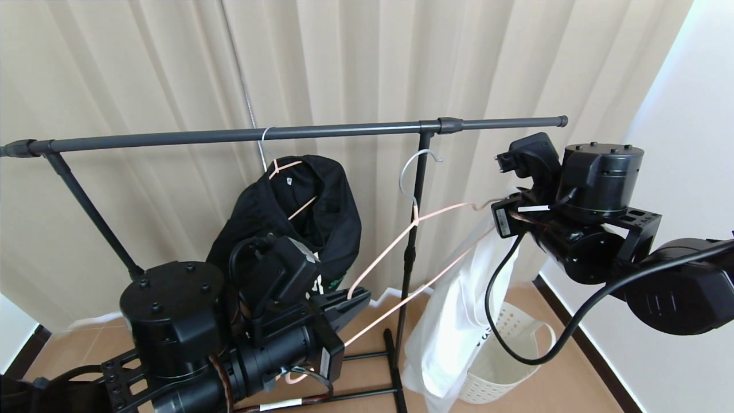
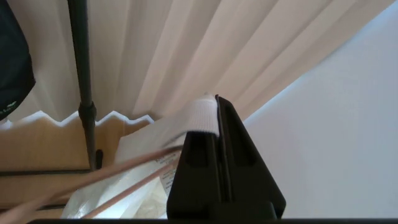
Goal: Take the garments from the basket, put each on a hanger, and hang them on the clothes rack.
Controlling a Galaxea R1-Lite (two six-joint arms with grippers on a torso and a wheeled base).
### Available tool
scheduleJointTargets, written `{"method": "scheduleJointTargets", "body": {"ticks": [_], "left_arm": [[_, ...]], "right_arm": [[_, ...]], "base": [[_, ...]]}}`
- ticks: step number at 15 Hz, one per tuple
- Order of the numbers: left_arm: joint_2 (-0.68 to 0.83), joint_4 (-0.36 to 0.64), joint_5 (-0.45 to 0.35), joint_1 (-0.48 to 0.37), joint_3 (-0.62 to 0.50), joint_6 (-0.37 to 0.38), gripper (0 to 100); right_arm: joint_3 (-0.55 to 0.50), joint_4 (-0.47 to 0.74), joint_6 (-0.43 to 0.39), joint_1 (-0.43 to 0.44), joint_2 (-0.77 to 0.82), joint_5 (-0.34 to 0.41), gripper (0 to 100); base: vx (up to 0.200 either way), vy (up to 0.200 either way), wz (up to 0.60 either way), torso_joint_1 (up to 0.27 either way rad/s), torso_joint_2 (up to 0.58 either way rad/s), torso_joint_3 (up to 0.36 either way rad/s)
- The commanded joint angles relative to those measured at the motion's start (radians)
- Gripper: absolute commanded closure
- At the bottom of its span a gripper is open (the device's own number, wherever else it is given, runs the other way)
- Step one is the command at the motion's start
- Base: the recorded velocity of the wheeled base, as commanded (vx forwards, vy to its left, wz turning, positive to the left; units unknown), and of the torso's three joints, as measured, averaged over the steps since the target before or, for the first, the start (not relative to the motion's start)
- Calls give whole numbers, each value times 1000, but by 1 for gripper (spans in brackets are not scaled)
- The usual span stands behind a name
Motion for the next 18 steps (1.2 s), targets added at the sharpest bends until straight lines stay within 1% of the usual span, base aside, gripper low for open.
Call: {"method": "scheduleJointTargets", "body": {"ticks": [1, 4, 8, 10, 11, 14, 16, 18], "left_arm": [[56, -37, 5, 2, -4, -1, 100], [65, -51, 5, 4, -10, -7, 100], [59, -54, 5, 4, -4, -13, 100], [60, -81, 5, 4, 1, -13, 100], [60, -84, 5, 4, 2, -13, 100], [60, -84, 5, 2, 2, -13, 100], [60, -86, 5, 2, 2, -13, 100], [60, -86, 5, 2, 4, -13, 100]], "right_arm": [[8, 0, -1, 18, -8, 1, 100], [20, 0, 10, 51, -13, -1, 100], [37, 0, 30, 127, -21, 1, 100], [53, 0, 42, 177, -31, 1, 100], [56, 0, 44, 192, -34, -1, 100], [73, -1, 52, 280, -70, 2, 100], [65, 2, 107, 329, -73, -1, 100], [66, 0, 121, 370, -74, 1, 100]], "base": [[0, 0, 0, 0, 0, 0], [0, 0, 0, 0, 0, 0], [0, 0, 0, 0, 0, 0], [0, 0, 0, 0, 0, 0], [0, 0, 0, 0, 0, 0], [0, 0, 0, 0, 0, 0], [0, 0, 0, 0, 0, 0], [0, 0, 0, 0, 0, 0]]}}
